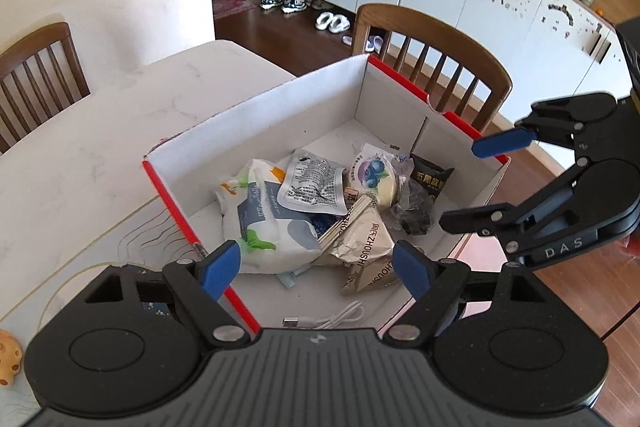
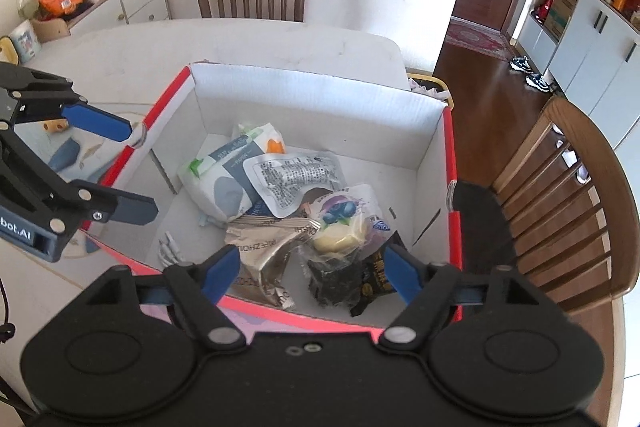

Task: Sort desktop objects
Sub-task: 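Open both tools and move them back from the box to the table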

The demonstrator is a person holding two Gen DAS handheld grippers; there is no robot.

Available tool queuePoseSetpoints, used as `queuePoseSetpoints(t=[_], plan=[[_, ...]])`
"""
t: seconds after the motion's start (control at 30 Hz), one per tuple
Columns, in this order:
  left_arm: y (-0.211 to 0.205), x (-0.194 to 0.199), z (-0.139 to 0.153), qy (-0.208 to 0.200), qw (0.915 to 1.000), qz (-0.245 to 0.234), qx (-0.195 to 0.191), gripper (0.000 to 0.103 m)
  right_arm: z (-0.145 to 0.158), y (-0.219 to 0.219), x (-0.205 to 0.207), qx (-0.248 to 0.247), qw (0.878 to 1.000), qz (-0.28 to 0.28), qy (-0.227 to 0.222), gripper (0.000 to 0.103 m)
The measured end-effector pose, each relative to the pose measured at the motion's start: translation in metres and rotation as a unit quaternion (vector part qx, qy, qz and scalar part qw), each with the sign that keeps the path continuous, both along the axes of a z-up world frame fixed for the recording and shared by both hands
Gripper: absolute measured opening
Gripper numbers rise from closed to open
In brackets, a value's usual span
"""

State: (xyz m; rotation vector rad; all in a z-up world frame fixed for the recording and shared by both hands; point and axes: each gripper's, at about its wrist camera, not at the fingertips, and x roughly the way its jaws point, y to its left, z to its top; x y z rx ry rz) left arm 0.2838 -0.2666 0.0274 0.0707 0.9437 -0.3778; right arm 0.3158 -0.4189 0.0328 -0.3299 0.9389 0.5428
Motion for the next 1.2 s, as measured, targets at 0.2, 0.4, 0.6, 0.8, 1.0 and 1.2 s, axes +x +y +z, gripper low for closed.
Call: queuePoseSetpoints(t=[0.2,0.4,0.6,0.8,1.0,1.2], plan=[[0.010,-0.010,0.005,-0.017,0.9998,0.000,-0.009,0.086,0.000,0.003,-0.012,0.012,1.000,-0.015,0.002,0.081],[0.023,-0.021,0.007,-0.024,0.9996,-0.003,-0.016,0.096,0.006,0.011,-0.028,0.025,0.999,-0.028,-0.005,0.085],[0.043,-0.033,0.010,-0.033,0.9991,-0.006,-0.027,0.101,0.011,0.023,-0.045,0.039,0.998,-0.041,-0.011,0.087],[0.067,-0.044,0.013,-0.039,0.9986,-0.002,-0.035,0.102,0.013,0.042,-0.062,0.049,0.997,-0.049,-0.013,0.088],[0.088,-0.055,0.015,-0.044,0.9981,-0.008,-0.041,0.102,0.015,0.063,-0.078,0.058,0.997,-0.057,-0.016,0.088],[0.110,-0.067,0.014,-0.046,0.9976,-0.003,-0.053,0.103,0.016,0.084,-0.091,0.063,0.996,-0.062,-0.017,0.089]])
